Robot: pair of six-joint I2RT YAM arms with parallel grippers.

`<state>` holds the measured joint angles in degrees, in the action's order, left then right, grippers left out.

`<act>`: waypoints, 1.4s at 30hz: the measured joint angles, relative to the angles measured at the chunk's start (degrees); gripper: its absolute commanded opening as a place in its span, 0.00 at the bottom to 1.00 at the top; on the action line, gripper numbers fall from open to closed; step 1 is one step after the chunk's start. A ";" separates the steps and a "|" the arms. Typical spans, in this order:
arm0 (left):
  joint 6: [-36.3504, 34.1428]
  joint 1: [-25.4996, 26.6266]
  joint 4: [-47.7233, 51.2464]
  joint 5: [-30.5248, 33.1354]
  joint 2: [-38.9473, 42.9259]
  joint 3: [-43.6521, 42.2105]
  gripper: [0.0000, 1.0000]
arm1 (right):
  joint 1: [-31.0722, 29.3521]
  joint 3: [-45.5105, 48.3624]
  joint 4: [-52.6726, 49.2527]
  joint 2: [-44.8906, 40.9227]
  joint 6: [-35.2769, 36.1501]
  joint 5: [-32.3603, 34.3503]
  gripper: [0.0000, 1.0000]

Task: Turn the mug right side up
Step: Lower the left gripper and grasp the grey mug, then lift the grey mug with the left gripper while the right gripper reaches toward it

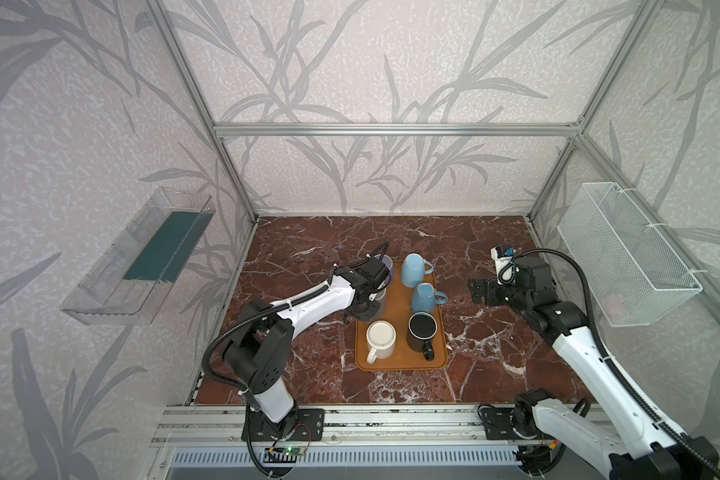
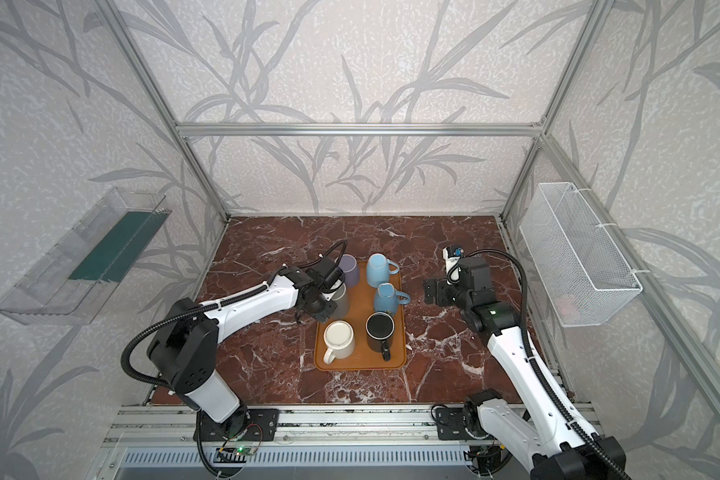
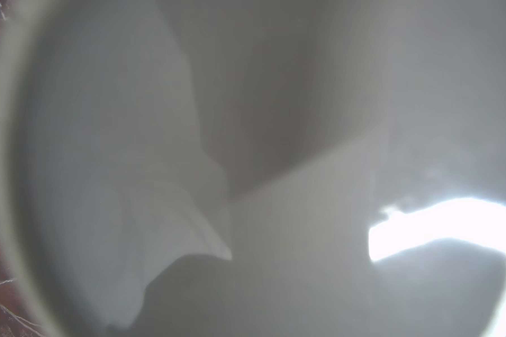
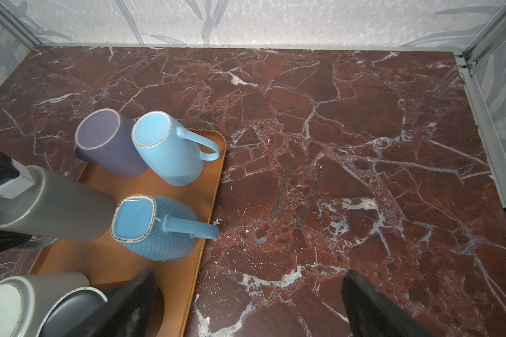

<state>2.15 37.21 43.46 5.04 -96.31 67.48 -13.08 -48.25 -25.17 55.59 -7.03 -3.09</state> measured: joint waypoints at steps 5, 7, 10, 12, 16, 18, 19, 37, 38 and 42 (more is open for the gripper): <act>0.04 -0.15 1.16 -0.17 0.07 0.96 0.00 | 0.00 0.00 0.00 0.24 0.00 -0.44 0.99; 0.17 -0.15 1.60 -0.20 0.39 1.31 0.00 | 0.00 0.00 0.02 0.24 0.00 -0.68 1.00; 0.42 -0.17 2.54 -0.24 1.70 1.70 0.00 | 0.00 0.00 0.04 0.28 -0.02 -1.16 1.00; 0.59 -0.17 2.82 -0.31 3.45 1.84 0.00 | -0.11 0.00 0.04 0.42 -0.02 -1.60 1.00; 1.09 -0.17 2.86 -0.63 8.07 1.90 0.00 | -0.50 0.00 0.17 0.70 -0.02 -2.16 0.99; 1.46 -0.17 2.67 -0.87 10.82 1.90 0.00 | -0.76 0.00 0.39 0.74 -0.04 -2.38 0.99; 1.57 -0.17 2.45 -1.07 11.96 1.90 0.00 | -0.90 0.00 0.48 0.74 -0.04 -2.51 0.99; 7.08 -0.28 -6.71 -13.25 19.74 5.55 0.00 | -5.18 4.76 15.78 -0.92 -6.49 -20.11 0.96; 7.50 -0.28 -7.56 -14.23 19.85 5.57 0.00 | -5.38 5.86 17.66 -1.55 -7.37 -21.18 0.96; 9.09 -0.57 -10.14 -17.86 20.35 5.57 0.00 | -5.77 8.90 24.48 -3.74 -11.26 -24.83 0.96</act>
<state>11.25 36.64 33.32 -12.82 -75.96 73.06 -18.85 -39.35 -0.69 51.86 -18.28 -27.92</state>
